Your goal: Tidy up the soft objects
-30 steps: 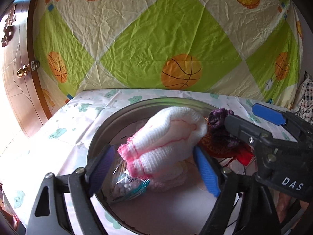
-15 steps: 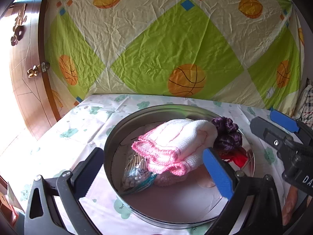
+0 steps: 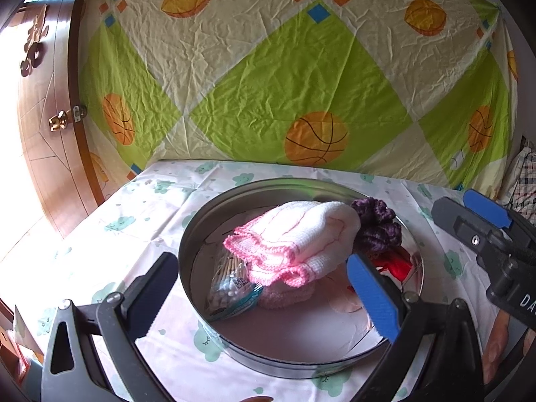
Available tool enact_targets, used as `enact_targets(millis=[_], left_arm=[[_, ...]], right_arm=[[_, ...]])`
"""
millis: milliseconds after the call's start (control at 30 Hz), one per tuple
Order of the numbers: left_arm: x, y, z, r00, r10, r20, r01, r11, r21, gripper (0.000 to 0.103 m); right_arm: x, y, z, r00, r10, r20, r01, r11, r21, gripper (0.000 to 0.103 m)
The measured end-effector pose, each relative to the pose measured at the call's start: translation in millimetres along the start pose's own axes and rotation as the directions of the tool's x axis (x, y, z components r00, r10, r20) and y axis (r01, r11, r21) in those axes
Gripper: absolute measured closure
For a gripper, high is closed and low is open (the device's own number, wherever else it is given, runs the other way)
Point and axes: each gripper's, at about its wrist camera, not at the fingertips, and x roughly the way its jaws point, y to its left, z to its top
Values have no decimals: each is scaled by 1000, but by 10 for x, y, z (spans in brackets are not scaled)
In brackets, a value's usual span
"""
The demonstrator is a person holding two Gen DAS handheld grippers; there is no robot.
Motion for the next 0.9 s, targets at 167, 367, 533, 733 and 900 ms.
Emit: enact_targets(millis=[167, 367, 533, 733, 900], left_arm=[[-48, -9, -9, 1000, 10, -2, -10, 1000, -5, 1], [-61, 8, -6, 1000, 9, -3, -9, 1000, -7, 1], [-57, 10, -27, 1000, 10, -10, -10, 1000, 2, 1], [-43, 5, -42, 1000, 15, -15, -15, 1000, 3, 1], [-52, 12, -35, 1000, 19, -13, -19, 1000, 2, 1]], right_arm=[[-44, 0, -4, 1000, 3, 5, -3, 1000, -1, 20], [-64, -15, -11, 1000, 8, 10, -8, 1000, 11, 20], [-51, 1, -39, 1000, 12, 5, -12, 1000, 9, 20], [-41, 15, -48, 1000, 14, 3, -14, 1000, 7, 20], [-38, 23, -48, 1000, 14, 4, -14, 1000, 6, 20]])
